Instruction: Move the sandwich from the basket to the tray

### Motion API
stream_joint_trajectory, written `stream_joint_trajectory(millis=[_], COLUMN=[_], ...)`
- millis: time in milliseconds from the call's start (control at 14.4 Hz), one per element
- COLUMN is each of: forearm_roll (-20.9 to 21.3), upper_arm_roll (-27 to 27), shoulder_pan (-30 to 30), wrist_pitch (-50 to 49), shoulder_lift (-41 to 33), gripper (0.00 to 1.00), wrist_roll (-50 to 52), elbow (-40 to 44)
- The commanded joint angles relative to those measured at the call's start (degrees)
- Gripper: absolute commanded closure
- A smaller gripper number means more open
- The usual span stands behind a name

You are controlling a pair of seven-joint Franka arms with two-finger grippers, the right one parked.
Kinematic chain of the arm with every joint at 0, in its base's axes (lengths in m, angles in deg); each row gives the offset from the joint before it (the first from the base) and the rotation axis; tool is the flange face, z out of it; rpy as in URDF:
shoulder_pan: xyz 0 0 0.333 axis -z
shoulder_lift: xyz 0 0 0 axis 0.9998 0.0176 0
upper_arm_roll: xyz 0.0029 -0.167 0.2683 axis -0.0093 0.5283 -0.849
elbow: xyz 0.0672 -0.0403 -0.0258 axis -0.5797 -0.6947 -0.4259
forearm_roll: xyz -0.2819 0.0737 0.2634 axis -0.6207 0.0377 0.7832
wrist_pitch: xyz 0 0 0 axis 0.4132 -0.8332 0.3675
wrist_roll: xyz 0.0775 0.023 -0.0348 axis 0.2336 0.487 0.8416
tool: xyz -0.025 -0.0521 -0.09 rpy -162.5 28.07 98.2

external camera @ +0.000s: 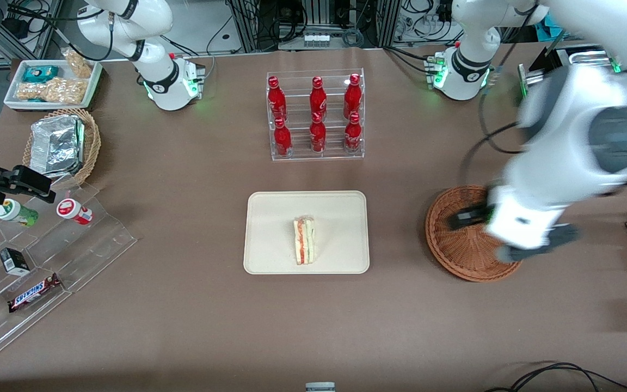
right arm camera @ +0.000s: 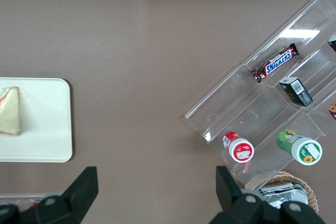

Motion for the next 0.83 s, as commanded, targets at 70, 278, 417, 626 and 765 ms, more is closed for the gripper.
stream_joint_trajectory(millis=[70, 278, 417, 626, 765], forearm_roll=[-1.4, -1.8, -4.1, -3.7, -3.5], upper_arm_roll=[0.4, 0.5, 0.3, -0.5, -0.4], shoulder_pan=[-7.4, -11.0, -14.1, -14.1, -14.1], wrist_pitch=[-5.2, -7.7, -1.8, 1.7, 0.6], shoulder_lift=[-4.9, -8.5, -18.2, -25.9, -25.1], gripper=[0.00, 0.00, 0.00, 0.00, 0.00], wrist_roll=[-7.8, -9.9, -16.2, -19.1, -19.2], elbow=[-3.1, -7.3, -20.4, -29.7, -26.9])
